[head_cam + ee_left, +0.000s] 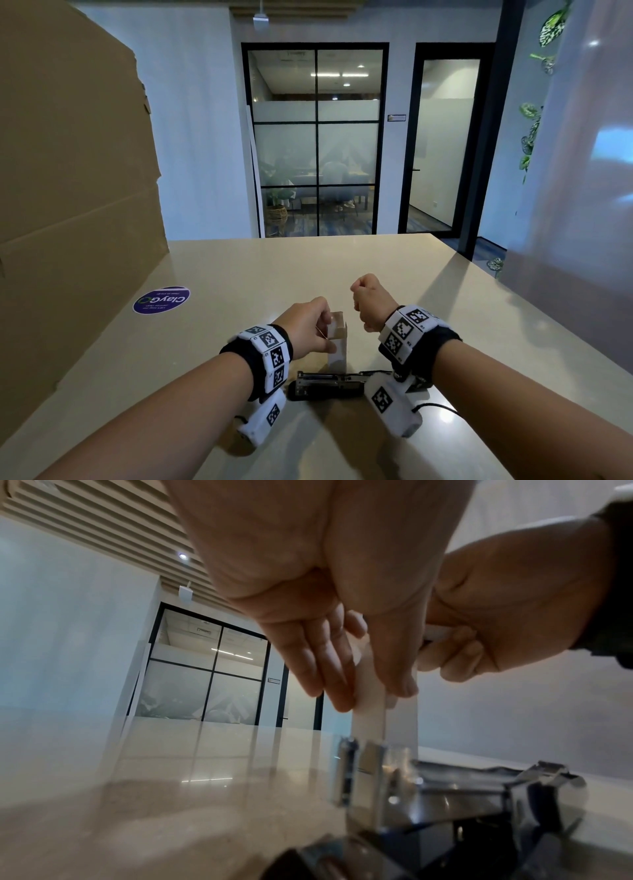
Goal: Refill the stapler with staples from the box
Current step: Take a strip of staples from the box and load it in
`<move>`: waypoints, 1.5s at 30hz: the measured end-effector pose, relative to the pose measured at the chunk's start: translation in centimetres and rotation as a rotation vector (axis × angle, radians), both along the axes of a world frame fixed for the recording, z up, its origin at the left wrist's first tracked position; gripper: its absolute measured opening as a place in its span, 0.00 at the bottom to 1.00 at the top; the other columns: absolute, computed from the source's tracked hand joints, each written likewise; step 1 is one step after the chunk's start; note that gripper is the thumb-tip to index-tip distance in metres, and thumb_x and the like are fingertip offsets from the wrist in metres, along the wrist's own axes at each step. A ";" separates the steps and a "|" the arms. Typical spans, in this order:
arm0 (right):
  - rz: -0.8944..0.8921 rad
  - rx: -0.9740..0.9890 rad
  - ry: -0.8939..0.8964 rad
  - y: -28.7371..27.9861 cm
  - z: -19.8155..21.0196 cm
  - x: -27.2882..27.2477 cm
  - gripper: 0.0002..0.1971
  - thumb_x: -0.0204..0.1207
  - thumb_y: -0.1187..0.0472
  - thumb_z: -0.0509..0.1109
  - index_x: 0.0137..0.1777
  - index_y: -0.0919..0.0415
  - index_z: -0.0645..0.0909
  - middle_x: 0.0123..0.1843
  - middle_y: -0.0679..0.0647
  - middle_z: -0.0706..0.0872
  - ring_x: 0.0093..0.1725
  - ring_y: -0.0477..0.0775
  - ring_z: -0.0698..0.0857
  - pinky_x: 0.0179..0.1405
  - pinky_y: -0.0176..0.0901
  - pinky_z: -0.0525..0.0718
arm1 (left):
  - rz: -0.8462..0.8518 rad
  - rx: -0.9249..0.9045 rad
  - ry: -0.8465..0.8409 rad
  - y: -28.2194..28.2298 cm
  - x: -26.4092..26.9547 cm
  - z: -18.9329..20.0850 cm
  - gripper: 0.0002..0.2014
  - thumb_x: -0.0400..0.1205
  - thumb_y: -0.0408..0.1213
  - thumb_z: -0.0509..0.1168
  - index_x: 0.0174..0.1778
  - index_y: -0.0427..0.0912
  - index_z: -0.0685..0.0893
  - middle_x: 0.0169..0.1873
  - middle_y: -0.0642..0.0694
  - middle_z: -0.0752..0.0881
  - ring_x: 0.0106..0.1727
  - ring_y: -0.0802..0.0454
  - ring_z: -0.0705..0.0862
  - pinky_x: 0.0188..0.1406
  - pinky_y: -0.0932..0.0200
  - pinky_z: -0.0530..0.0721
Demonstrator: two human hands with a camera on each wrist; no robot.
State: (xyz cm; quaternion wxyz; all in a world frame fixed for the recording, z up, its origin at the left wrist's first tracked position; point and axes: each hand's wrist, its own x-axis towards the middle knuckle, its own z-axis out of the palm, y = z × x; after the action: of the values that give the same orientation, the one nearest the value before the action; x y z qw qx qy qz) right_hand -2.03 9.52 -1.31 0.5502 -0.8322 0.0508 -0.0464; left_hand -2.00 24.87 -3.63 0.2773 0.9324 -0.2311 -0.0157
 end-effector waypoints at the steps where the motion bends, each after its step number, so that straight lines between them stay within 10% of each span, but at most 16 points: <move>1: 0.019 -0.092 0.001 -0.3 -0.2 0.0 0.04 0.80 0.65 0.53 0.48 0.59 0.68 0.34 0.53 0.73 0.29 0.51 0.69 0.27 0.40 0.65 | 0.004 -0.010 0.004 0.0 0.0 -0.1 0.20 0.70 0.41 0.78 0.46 0.48 0.72 0.38 0.53 0.82 0.37 0.54 0.81 0.43 0.56 0.84; 5: 0.160 -0.485 0.020 -1.6 -1.1 -0.7 0.03 0.75 0.62 0.67 0.41 0.55 0.76 0.36 0.49 0.78 0.38 0.52 0.78 0.39 0.41 0.75 | 0.019 -0.040 -0.004 0.1 0.1 -0.5 0.21 0.70 0.42 0.78 0.46 0.48 0.71 0.40 0.51 0.83 0.37 0.53 0.82 0.42 0.56 0.84; 10: 0.288 -0.497 0.000 -1.5 -1.8 -1.6 0.15 0.75 0.62 0.71 0.30 0.44 0.77 0.26 0.47 0.73 0.26 0.45 0.69 0.28 0.37 0.68 | 0.009 -0.029 -0.035 0.1 0.0 -0.4 0.14 0.71 0.41 0.78 0.45 0.43 0.80 0.35 0.54 0.83 0.34 0.57 0.80 0.43 0.56 0.84; 15: 0.291 -0.588 -0.040 -1.3 -1.8 -1.5 0.05 0.74 0.59 0.71 0.39 0.48 0.87 0.44 0.51 0.88 0.45 0.54 0.86 0.50 0.46 0.84 | -0.017 -0.027 -0.053 0.0 -0.1 -0.6 0.11 0.72 0.41 0.77 0.46 0.43 0.86 0.37 0.54 0.84 0.38 0.56 0.81 0.47 0.56 0.84; 22: 0.267 -0.538 -0.080 -1.2 -1.5 -1.7 0.23 0.70 0.55 0.77 0.63 0.50 0.75 0.48 0.48 0.87 0.55 0.53 0.86 0.60 0.49 0.83 | 0.016 -0.084 0.005 0.2 0.1 -0.7 0.19 0.70 0.41 0.78 0.47 0.46 0.74 0.41 0.48 0.86 0.38 0.52 0.84 0.45 0.51 0.86; 29: 0.260 -0.561 -0.134 -1.5 -1.4 -1.9 0.10 0.75 0.50 0.71 0.47 0.55 0.89 0.44 0.50 0.89 0.48 0.49 0.84 0.53 0.44 0.82 | 0.028 -0.131 0.060 0.2 0.0 -0.6 0.24 0.69 0.40 0.79 0.51 0.48 0.70 0.38 0.51 0.84 0.37 0.51 0.84 0.48 0.47 0.87; 45: 0.305 -0.725 -0.175 -0.8 -1.3 -1.7 0.05 0.72 0.57 0.75 0.46 0.55 0.89 0.44 0.48 0.86 0.48 0.49 0.84 0.49 0.43 0.81 | 0.013 -0.080 0.041 0.1 0.1 -0.4 0.22 0.70 0.40 0.79 0.45 0.51 0.70 0.39 0.52 0.84 0.37 0.54 0.82 0.47 0.52 0.87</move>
State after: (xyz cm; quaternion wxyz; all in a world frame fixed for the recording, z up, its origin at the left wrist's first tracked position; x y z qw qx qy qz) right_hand -3.70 8.68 -2.60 0.2240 -0.9632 -0.1400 -0.0500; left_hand -1.93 24.93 -4.04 0.3190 0.9216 -0.2197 -0.0239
